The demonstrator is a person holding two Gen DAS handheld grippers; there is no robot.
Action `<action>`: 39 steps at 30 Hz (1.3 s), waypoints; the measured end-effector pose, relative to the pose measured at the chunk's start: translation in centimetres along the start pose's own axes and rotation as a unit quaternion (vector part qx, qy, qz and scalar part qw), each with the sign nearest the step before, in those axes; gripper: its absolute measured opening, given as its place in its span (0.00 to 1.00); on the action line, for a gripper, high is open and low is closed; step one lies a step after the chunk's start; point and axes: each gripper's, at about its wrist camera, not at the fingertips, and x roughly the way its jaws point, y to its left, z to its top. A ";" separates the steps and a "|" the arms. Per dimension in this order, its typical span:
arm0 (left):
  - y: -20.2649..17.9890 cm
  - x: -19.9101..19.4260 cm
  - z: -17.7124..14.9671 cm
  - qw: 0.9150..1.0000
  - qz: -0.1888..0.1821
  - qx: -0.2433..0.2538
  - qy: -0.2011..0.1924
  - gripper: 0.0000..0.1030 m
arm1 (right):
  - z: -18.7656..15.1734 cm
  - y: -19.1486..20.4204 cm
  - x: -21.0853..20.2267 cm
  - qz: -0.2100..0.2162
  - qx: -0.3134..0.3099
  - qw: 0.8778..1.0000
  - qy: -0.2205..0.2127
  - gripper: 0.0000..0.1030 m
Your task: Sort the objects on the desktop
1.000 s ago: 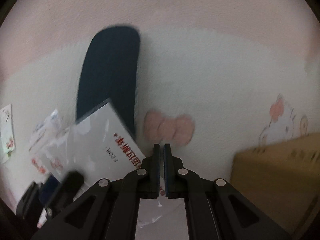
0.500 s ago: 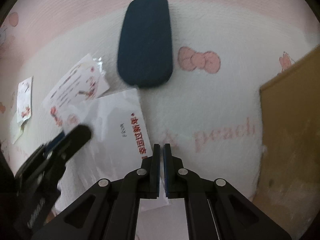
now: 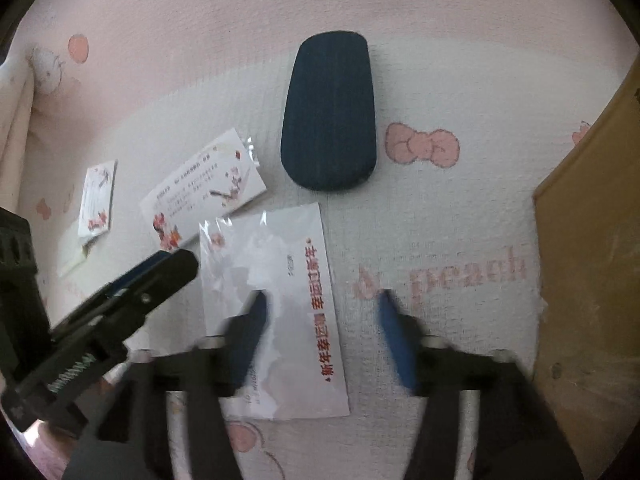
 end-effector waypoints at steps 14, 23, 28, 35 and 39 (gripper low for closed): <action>-0.1 -0.5 -3.5 0.999 -0.024 -0.038 0.000 0.50 | -4.3 -3.2 0.9 0.071 0.098 0.991 -0.064 0.13; -1.4 1.2 -3.2 1.000 -0.022 -0.019 0.009 0.28 | -5.1 -2.5 1.3 0.091 0.104 0.989 -0.061 0.13; -2.0 1.6 -3.3 1.000 -0.008 -0.010 0.010 0.20 | -4.9 -2.7 1.1 0.089 0.112 0.988 -0.052 0.12; -1.2 -0.3 -6.8 0.999 -0.024 0.004 0.044 0.18 | -9.5 -0.1 -0.4 0.050 0.069 0.996 -0.028 0.12; -1.4 -2.2 -10.2 0.997 -0.017 0.041 0.057 0.18 | -14.0 1.7 -1.5 0.029 0.055 0.998 -0.028 0.12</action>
